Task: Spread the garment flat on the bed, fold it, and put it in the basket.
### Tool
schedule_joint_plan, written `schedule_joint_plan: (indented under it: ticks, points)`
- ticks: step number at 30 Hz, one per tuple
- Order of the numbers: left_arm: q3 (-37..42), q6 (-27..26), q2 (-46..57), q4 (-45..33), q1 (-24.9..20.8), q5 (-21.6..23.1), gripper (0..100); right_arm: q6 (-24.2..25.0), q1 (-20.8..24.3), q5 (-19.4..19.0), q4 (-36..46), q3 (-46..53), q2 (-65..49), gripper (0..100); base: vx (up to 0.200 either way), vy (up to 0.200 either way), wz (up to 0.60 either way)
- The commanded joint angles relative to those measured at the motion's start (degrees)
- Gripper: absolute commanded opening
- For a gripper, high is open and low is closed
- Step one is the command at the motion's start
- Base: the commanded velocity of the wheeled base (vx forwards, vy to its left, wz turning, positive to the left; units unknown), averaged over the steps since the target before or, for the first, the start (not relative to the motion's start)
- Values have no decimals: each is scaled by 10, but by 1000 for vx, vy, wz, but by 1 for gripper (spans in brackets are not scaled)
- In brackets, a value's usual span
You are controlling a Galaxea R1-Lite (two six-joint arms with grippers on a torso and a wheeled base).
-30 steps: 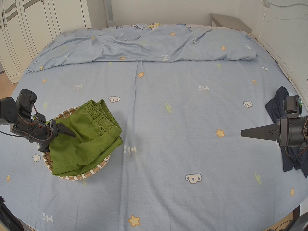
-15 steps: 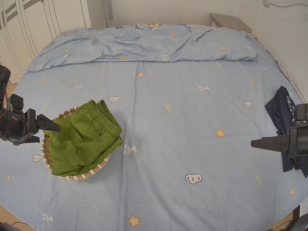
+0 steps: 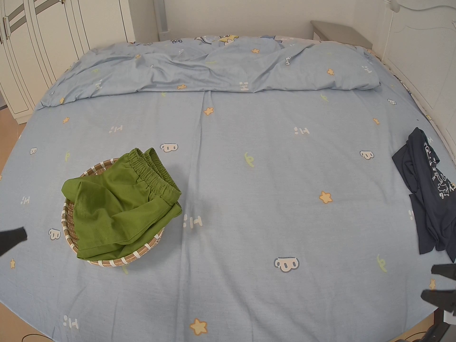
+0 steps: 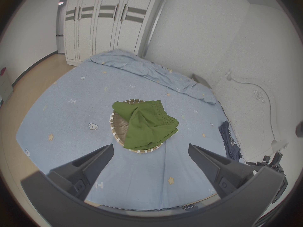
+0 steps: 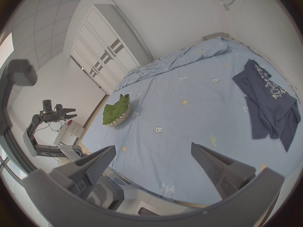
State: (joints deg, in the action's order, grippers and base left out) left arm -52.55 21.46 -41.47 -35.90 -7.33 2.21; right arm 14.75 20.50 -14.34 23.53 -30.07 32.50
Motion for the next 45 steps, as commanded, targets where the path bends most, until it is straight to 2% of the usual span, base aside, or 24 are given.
schedule_joint_plan:
  ticks: [1,6,11,12,13,14,15,16,21,23,27,30,31,33,34,36,38,39,40,41,42,43,44,45]
  points:
    - [170,14,308,9,46,-27,100,0,-24,22,134,56,-285,100,0,0,0]
    - [240,9,398,50,78,-3,100,1,-35,23,138,59,-309,100,0,0,0]
    - [388,-46,415,227,74,-34,100,1,-32,106,140,37,-325,100,0,0,0]
    - [388,-46,415,227,74,-34,100,1,-32,106,140,37,-325,100,0,0,0]
    - [466,-93,415,318,74,-34,100,-1,-32,117,146,17,-325,100,0,0,0]
    - [466,-93,415,318,74,-34,100,-1,-32,117,146,17,-325,100,0,0,0]
    - [526,-158,415,390,74,-33,100,-4,-32,121,159,6,-325,100,0,0,0]
    - [526,-182,415,388,74,-33,100,-4,-32,123,170,5,-325,100,0,0,0]
    - [513,-180,415,351,73,-24,100,-6,-37,140,208,-22,-322,100,0,0,0]
    - [517,-193,415,360,75,1,100,-10,-50,140,221,-40,-281,100,0,0,0]
    - [526,-252,415,362,74,-4,100,-23,-134,137,223,-35,-266,100,0,0,0]
    - [525,-256,415,359,74,-6,100,-45,-213,131,226,-2,-292,100,0,0,0]
    - [525,-256,415,359,74,-6,100,-45,-213,131,226,-2,-292,100,0,0,0]
    - [526,-218,415,359,73,-8,100,-57,-204,164,228,39,-325,100,0,0,0]
    - [525,-213,415,359,73,-10,100,-55,-204,175,225,43,-321,100,0,0,0]
    - [525,-211,415,359,73,-11,100,-55,-206,229,203,80,-318,100,0,0,0]
    - [525,-211,415,359,73,-11,100,-60,-206,246,175,100,-318,100,0,0,0]
    - [526,-211,415,359,73,-11,100,-74,-206,242,123,123,-318,100,0,0,0]
    - [526,-211,415,359,73,-11,100,-74,-206,242,123,123,-318,100,0,0,0]
    - [525,-211,415,359,74,-10,100,-104,-205,221,78,139,-318,100,0,0,0]
    - [526,-211,415,359,73,-11,100,-150,-205,166,28,165,-318,100,0,0,0]
    - [525,-211,415,359,73,-11,100,-153,-206,163,24,166,-318,100,0,0,0]
    - [526,-211,415,359,73,-10,100,-155,-207,137,-20,185,-318,100,0,0,0]
    - [526,-211,415,359,73,-11,100,-154,-207,137,-38,191,-319,100,0,0,0]
